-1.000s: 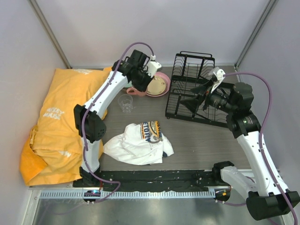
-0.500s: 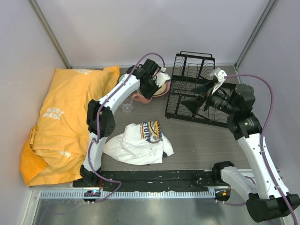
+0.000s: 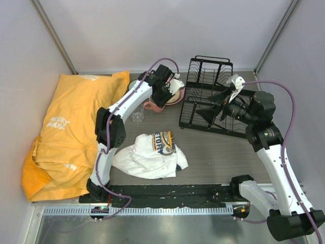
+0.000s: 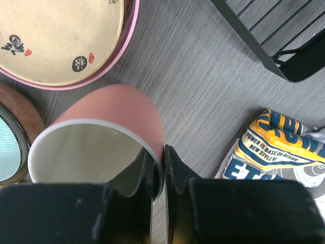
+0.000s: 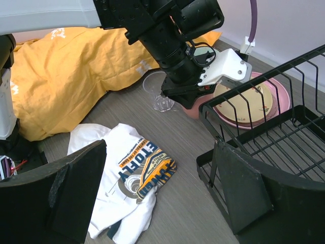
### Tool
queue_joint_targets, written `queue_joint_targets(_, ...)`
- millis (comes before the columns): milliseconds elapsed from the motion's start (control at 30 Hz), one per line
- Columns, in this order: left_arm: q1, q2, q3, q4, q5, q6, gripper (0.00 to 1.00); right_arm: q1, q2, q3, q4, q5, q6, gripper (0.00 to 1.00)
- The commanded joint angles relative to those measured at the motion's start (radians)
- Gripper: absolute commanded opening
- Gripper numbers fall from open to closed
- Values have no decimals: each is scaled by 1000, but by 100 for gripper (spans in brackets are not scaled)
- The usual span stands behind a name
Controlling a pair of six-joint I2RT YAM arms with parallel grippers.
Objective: Unload the mixed dishes from the dish rack
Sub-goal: Place the cup at the center of the board.
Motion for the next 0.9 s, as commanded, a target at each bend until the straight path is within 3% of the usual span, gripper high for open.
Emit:
queue_joint_targets(0,0,-10,24,66,11,9,0,3,-19,0,18,8,-17,94)
queue_joint_targets(867,5,62,88,78,-13,-250,0,-3,-28,-22,24,4,-20,94)
